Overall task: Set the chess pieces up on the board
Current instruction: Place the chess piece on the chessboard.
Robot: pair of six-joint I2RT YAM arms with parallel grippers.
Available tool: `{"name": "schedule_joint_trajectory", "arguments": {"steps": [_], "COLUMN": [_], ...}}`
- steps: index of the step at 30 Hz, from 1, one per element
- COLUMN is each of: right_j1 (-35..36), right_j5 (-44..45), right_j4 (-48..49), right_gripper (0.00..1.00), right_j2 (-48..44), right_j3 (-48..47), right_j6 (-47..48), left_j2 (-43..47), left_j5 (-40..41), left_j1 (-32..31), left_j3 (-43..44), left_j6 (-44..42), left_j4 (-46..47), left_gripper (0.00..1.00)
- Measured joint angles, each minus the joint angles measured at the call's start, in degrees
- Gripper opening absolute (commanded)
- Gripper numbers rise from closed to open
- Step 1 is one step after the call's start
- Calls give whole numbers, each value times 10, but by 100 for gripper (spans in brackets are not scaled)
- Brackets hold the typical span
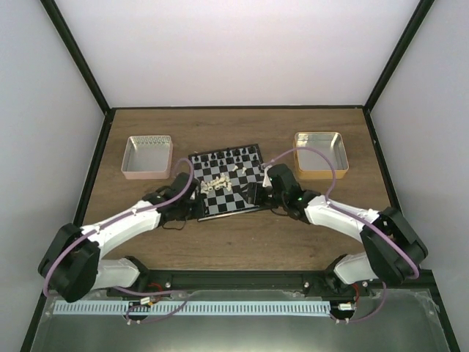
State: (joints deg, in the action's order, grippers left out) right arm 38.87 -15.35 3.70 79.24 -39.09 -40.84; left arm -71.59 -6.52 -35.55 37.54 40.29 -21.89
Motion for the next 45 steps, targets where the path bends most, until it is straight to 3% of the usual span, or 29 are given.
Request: {"name": "schedule_joint_trajectory", "arguments": {"steps": [6,14,28,39,45], "right_j1": [0,0,0,0,0], "right_j5": [31,41,48,54,78], "right_j4": [-24,-33,-35,-40,-72], "right_gripper": [53,53,52,53,52], "right_j2": [-9,-14,-15,-15,-9], "right_j3": [21,25,29,29,13], "right_j6": [11,13,13,9,3], "left_j2": [-76,-120,-139,-138,-89], "left_j5": [71,129,146,135,158], "left_j1": [-48,-72,-73,-74,-74], "left_j3": [38,86,96,94,95], "left_j6": [-19,-31,-36,-41,-35], "left_j4": [-71,-97,-95,-89,-97], "left_gripper": [9,9,16,41,45]}}
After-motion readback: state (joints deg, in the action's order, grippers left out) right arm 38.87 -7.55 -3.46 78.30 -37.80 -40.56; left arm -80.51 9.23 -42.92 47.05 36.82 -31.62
